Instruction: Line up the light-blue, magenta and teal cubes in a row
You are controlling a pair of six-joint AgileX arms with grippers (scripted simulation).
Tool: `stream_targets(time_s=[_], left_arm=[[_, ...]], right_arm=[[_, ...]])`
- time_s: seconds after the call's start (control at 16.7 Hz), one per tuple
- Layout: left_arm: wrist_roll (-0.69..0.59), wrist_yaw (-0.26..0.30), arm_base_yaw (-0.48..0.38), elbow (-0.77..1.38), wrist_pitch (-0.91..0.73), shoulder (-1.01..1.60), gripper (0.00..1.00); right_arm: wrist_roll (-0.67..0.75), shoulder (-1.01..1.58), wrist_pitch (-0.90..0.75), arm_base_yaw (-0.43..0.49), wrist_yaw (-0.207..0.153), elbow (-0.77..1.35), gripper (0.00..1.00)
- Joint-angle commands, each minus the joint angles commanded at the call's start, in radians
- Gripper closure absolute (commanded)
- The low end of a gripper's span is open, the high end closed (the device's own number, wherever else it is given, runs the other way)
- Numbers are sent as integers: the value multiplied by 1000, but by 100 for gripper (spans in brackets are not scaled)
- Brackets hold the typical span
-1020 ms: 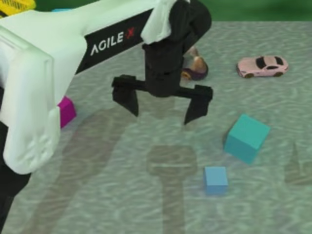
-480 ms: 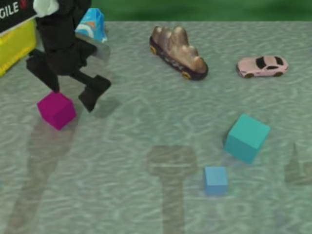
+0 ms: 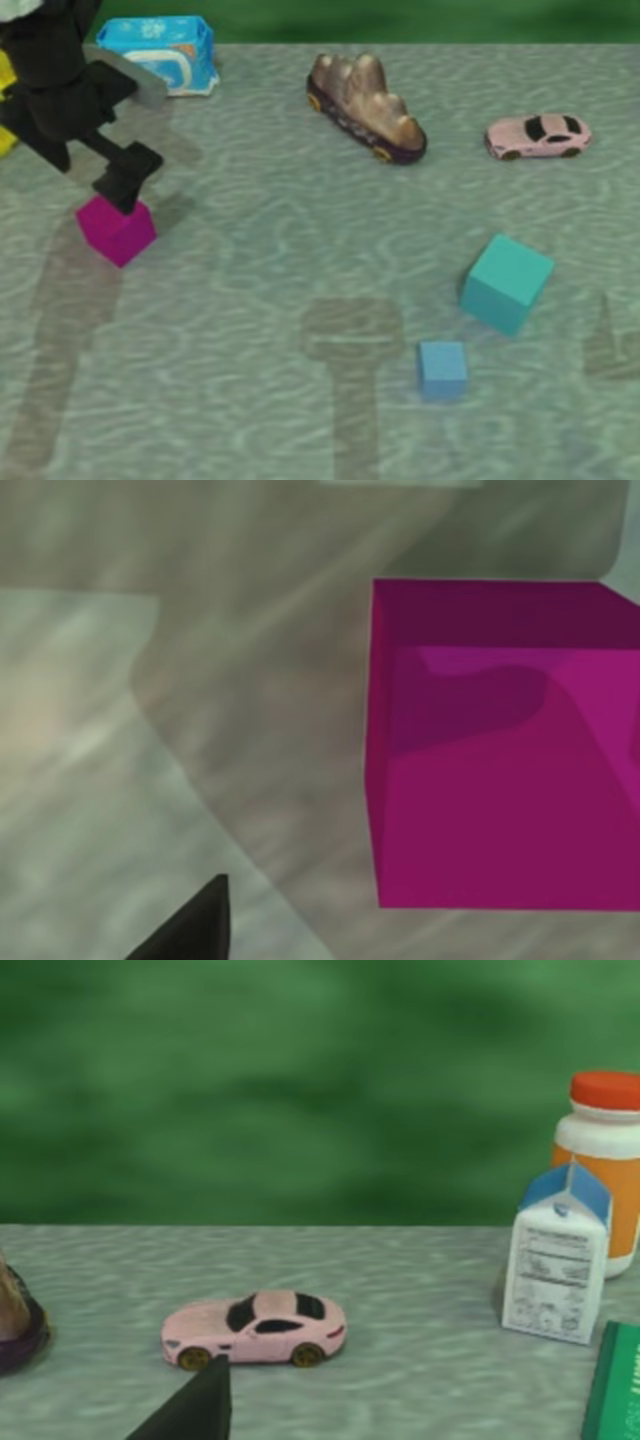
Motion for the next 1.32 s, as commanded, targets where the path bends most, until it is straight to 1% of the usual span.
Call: stream_targets(time_s=[0.18,0.3,0.72,1.02,1.32], left_arm=[[-2,-1,-4,0,2,5,0],[-2,0,-2,-26,39,15,0],[2,1,1,-194,288,92,0],[3,1,2,-205,302,97,0],[3,1,2,-205,302,97,38]], right_arm=[[0,0,0,0,0,0,0],[0,0,0,0,0,0,0],[0,0,0,0,0,0,0],[0,0,0,0,0,0,0],[0,0,0,0,0,0,0]])
